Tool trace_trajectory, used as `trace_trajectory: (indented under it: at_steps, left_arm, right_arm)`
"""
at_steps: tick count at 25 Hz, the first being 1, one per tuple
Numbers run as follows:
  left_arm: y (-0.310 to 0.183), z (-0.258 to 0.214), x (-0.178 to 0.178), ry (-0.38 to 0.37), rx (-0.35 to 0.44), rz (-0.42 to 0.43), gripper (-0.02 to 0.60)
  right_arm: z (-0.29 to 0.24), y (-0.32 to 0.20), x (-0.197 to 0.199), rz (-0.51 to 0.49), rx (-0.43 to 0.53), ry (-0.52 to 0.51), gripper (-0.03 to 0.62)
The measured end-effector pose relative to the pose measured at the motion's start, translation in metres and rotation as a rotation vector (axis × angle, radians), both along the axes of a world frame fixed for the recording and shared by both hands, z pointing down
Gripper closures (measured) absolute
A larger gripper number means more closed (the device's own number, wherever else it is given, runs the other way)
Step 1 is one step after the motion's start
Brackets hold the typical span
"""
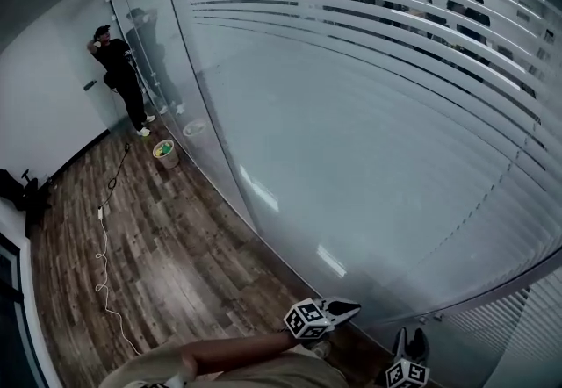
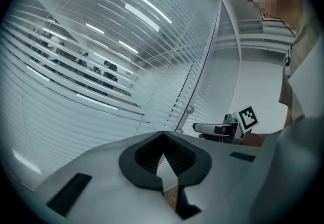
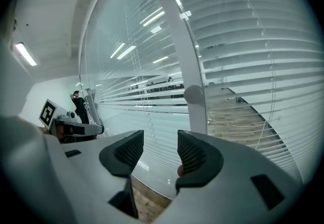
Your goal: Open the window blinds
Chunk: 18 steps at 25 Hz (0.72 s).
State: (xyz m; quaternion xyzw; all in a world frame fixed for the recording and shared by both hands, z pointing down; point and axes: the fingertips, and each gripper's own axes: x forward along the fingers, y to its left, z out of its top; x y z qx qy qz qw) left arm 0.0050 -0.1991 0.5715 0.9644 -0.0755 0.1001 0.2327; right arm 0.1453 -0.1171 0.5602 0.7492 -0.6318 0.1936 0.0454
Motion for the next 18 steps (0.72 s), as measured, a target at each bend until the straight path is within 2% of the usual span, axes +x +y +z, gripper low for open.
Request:
trace_trajectory:
  at_steps: [6,13,18]
  left_arm:
    - [-0.002,-0.017,-0.049,0.004,-0.001,-0.005,0.568]
    - [-0.004,-0.019,-0.134,0.007,0.033,-0.037,0.568]
    - [-0.004,-0.016,-0.191,0.012,0.043,-0.074,0.568]
  right_arm:
    - [-0.007,0.0,-0.048,0.002,0.006,0.021,0.378]
    - [-0.016,-0.003,-0.101,0.005,0.012,0.044,0.38]
    - [-0.03,-0.002,-0.141,0.013,0.032,0.068,0.404]
